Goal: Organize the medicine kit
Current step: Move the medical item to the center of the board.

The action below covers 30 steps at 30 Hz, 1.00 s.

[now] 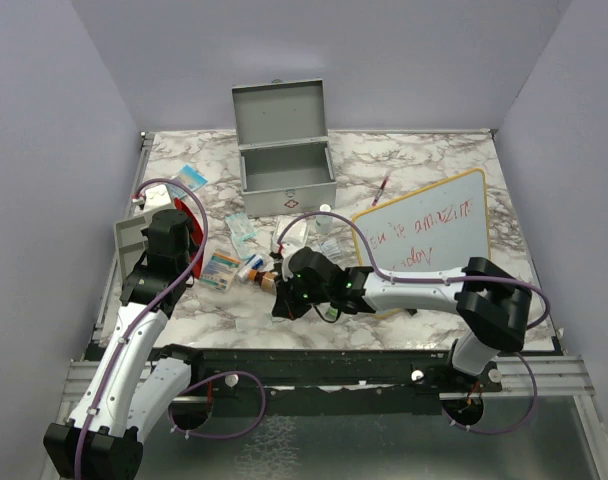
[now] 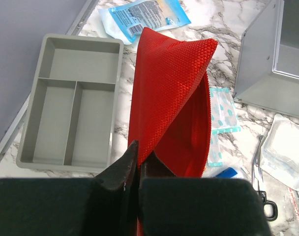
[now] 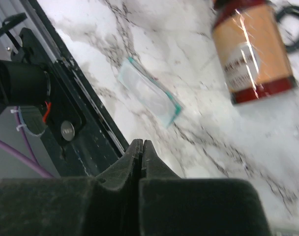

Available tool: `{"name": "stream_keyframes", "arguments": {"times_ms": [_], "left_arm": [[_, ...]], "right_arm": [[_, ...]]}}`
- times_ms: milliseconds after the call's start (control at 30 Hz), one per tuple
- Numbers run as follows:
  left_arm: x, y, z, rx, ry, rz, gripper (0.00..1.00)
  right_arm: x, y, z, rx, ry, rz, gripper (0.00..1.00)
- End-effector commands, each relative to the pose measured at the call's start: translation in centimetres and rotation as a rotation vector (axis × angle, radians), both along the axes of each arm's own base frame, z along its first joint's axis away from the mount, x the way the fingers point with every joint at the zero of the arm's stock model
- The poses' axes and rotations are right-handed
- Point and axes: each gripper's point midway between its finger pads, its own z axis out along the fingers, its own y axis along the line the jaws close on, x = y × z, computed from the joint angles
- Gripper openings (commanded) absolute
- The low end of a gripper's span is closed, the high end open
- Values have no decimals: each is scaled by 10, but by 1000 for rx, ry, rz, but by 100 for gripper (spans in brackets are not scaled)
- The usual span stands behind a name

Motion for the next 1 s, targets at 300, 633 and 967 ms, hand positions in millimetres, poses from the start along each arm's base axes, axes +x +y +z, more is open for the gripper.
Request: {"name": "stream_keyframes", "arguments": {"times_ms": [300, 633, 967], "left_arm": [[1, -2, 14, -1, -41, -17, 0], [-6, 15, 20, 46, -53, 67, 0], [-7, 17, 22, 45, -57, 80, 0]], "right_arm": [[1, -8, 4, -45, -110, 111, 40], [7, 37, -14, -31, -136, 260, 57], [13, 50, -53, -114, -142, 338, 61]]}}
